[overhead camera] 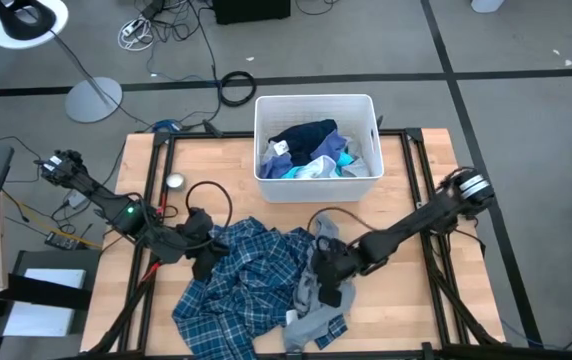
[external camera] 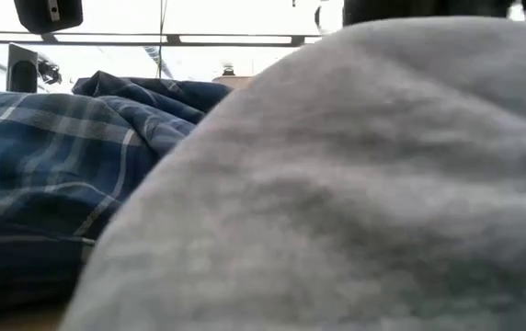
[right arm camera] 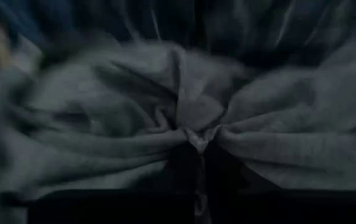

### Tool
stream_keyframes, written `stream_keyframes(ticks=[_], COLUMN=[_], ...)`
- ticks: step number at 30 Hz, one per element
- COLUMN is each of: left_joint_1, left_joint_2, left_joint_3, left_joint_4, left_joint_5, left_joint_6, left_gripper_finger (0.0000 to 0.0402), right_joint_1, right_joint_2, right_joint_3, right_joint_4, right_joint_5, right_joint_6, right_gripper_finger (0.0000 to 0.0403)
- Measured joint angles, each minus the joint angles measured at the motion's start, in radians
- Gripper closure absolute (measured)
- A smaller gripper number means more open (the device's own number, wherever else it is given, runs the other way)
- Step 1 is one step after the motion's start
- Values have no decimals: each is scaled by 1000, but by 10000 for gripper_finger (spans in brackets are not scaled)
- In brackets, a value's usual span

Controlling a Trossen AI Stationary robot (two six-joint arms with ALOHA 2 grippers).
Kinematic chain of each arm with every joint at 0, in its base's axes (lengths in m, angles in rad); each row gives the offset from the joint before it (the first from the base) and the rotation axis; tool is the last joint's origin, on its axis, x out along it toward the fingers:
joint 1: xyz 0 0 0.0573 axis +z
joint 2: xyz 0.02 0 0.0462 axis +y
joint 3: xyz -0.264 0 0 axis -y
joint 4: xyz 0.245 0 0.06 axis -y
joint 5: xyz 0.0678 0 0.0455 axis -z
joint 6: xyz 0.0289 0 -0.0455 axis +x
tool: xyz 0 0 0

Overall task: Sort clothes
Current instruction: Put the gray shirt into the white laundry bin

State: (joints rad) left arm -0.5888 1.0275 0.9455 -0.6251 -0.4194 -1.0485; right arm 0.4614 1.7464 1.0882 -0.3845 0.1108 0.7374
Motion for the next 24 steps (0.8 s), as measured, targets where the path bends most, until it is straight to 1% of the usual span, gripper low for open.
stream_keyframes(ticks=[3, 7, 9, 11, 14, 18, 22, 24], left_joint_1=[0, 0, 0, 0, 0, 0, 0, 0], left_joint_2=[0, 0, 0, 0, 0, 0, 0, 0], left_joint_3=[0, 0, 0, 0, 0, 0, 0, 0], left_joint_4=[-15, -40, -39, -38, -23, -16, -15, -15], left_joint_5=[14, 33, 33, 32, 31, 18, -27, -33], left_joint_6=[0, 0, 0, -2, -3, -4, -23, -30], left_gripper_finger=[326, 326, 326, 326, 326, 326, 326, 326], right_joint_1=[0, -5, -17, -41, -97, -193, -314, -386], right_joint_2=[-91, -201, -262, -310, -358, -393, -390, -390], right_joint_3=[77, 205, 277, 343, 439, 581, 693, 734], right_joint_4=[-109, -266, -298, -309, -303, -273, -200, -126], right_joint_5=[82, 268, 357, 421, 461, 478, 475, 472], right_joint_6=[-41, -179, -270, -362, -492, -694, -939, -1052], right_gripper_finger=[394, 395, 396, 397, 397, 397, 397, 397])
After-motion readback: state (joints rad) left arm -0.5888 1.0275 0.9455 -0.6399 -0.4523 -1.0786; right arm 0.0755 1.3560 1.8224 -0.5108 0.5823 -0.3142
